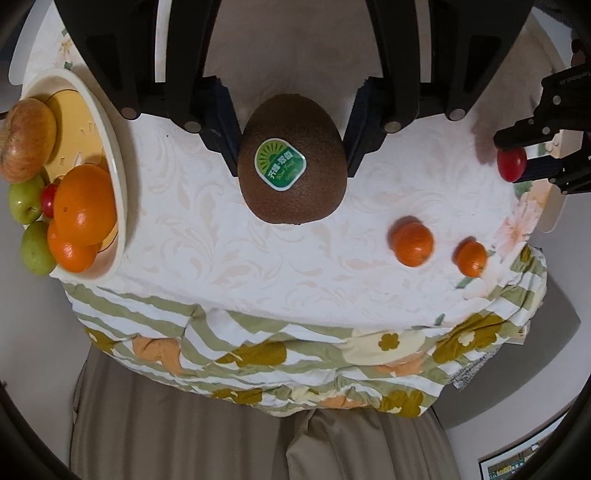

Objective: Organize fruits
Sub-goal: 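Carry the tomato into the bowl and open the left tool while the right tool carries the kiwi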

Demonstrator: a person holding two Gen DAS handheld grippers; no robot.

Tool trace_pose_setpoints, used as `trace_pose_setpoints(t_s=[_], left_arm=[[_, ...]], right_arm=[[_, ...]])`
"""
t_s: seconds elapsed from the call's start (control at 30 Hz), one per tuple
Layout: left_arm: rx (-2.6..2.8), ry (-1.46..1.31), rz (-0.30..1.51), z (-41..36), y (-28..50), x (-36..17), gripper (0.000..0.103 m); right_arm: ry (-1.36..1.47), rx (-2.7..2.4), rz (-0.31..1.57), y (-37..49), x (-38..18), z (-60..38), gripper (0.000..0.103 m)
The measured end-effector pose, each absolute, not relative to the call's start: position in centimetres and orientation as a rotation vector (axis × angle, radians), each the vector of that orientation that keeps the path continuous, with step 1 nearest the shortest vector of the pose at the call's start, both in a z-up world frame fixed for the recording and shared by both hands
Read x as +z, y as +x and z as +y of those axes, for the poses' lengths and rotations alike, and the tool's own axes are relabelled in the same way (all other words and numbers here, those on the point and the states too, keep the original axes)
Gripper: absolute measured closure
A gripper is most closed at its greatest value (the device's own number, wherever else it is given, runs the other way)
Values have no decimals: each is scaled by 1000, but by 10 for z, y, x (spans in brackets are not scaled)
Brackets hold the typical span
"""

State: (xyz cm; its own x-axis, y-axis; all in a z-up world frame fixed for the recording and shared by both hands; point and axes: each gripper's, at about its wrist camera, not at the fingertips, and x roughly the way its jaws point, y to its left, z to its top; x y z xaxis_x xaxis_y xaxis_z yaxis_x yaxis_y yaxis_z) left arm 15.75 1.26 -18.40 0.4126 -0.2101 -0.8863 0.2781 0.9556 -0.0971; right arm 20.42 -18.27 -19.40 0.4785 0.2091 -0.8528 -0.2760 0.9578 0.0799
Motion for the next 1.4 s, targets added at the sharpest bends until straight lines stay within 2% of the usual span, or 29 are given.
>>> trace_pose_setpoints(t_s=[0.53, 0.93, 1.17, 1.4], left_arm=[[-355, 115, 955, -11, 148, -102, 62], [-404, 147, 818, -84, 155, -48, 62], [-411, 79, 822, -152, 165, -40, 62], [-419, 22, 871, -224, 182, -60, 62]], right_arm=[[5, 250, 947, 149, -108, -206, 55], [19, 216, 872, 125, -65, -276, 55], [-3, 263, 861, 133, -61, -334, 55], [-43, 317, 862, 151, -68, -388, 55]])
